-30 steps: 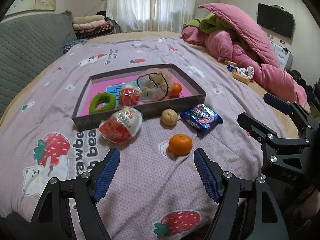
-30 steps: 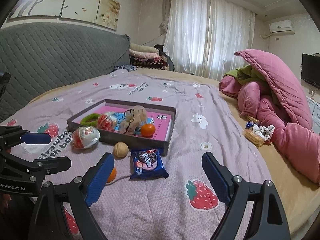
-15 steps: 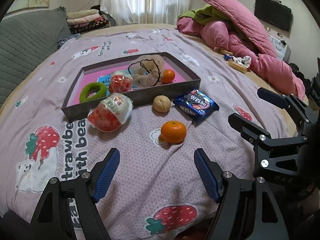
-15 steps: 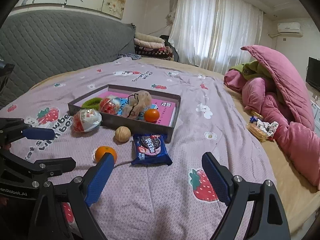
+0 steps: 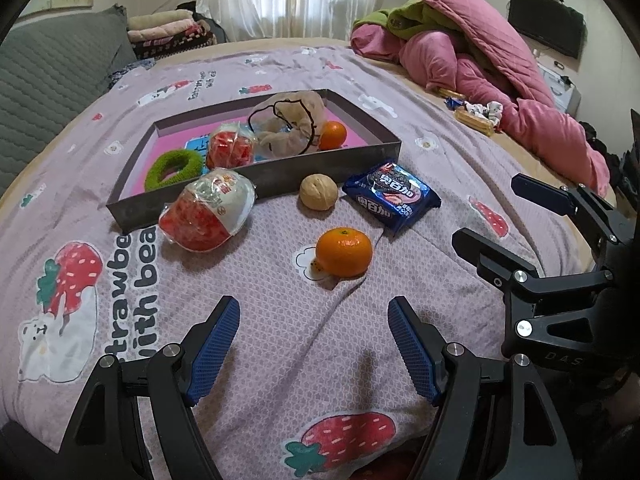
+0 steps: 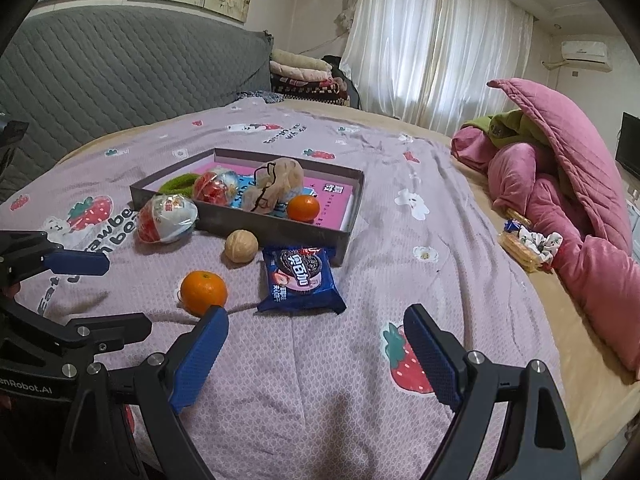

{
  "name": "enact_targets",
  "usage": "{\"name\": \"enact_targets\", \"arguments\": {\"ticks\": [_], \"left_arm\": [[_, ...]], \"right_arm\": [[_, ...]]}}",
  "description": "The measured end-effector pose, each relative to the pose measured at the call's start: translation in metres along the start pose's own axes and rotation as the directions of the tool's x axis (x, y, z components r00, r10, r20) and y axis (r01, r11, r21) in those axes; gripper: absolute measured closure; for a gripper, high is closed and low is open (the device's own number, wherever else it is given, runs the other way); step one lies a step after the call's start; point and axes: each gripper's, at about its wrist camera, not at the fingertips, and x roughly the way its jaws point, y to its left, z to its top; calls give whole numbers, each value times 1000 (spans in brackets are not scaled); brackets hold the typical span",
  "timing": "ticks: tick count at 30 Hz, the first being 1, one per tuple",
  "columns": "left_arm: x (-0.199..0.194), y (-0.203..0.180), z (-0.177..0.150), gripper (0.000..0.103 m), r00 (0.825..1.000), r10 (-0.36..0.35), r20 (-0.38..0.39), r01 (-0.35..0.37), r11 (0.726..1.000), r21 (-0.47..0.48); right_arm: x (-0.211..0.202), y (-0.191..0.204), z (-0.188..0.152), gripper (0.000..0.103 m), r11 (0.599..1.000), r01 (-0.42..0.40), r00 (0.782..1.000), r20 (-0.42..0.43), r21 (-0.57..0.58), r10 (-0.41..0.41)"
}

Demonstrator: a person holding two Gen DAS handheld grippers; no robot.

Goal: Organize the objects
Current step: 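Withdraw both tools from the tray toward the loose items on the sheet, then grasp the mandarin orange with the left tool while the right tool grasps the blue biscuit packet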

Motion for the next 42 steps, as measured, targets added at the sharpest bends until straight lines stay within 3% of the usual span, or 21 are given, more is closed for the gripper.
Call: {"name": "enact_targets", "arguments": {"ticks": [42], "left_arm": [[51, 8, 7, 26, 999, -38, -26, 37, 999, -28]], "right_arm": [[37, -9, 9, 14, 999, -31, 998, -47, 11, 31]]}}
